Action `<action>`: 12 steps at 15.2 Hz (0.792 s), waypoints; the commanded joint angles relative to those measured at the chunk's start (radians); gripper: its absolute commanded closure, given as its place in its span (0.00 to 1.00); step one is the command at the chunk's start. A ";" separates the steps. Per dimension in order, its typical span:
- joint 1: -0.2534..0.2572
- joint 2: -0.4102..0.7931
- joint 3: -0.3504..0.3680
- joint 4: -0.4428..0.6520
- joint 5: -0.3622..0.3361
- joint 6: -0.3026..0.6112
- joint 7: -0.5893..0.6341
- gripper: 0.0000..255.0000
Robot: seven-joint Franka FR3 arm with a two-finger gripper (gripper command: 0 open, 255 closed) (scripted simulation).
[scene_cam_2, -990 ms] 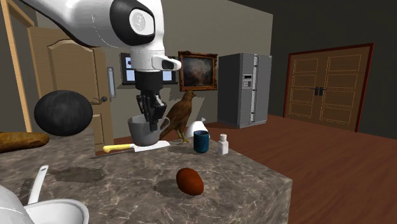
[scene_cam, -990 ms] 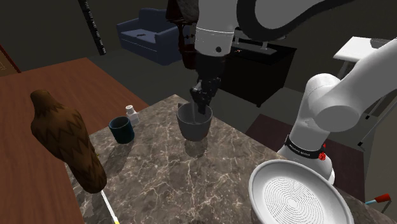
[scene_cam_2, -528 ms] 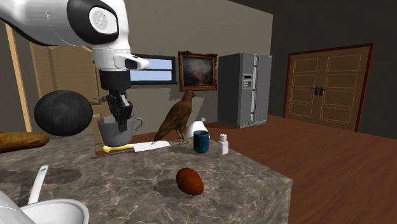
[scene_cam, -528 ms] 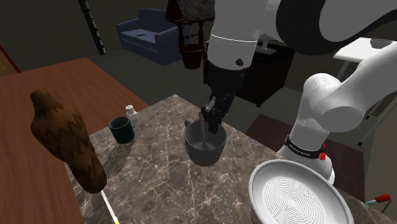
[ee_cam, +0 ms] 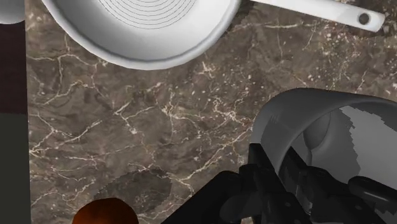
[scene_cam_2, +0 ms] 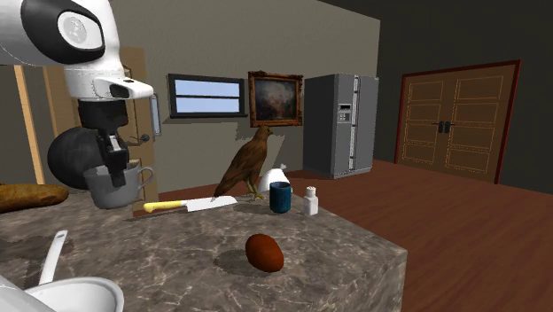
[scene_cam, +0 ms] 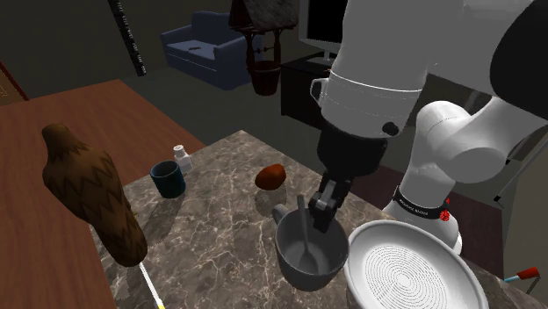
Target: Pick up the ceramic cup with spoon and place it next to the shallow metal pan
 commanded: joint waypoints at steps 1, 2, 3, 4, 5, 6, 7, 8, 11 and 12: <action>0.014 0.000 0.042 0.032 0.015 -0.014 0.056 1.00; 0.018 0.003 0.064 0.044 0.023 -0.015 0.082 1.00; 0.022 0.006 0.087 0.057 0.030 -0.016 0.107 1.00; 0.024 0.011 0.110 0.072 0.037 -0.017 0.132 1.00; 0.026 0.017 0.134 0.088 0.043 -0.017 0.158 1.00; 0.026 0.023 0.158 0.104 0.048 -0.017 0.183 1.00; 0.025 0.030 0.183 0.122 0.053 -0.017 0.208 1.00; 0.022 0.038 0.208 0.141 0.056 -0.017 0.234 1.00; 0.006 0.066 0.289 0.203 0.063 -0.015 0.311 1.00; -0.002 0.077 0.318 0.226 0.063 -0.015 0.337 1.00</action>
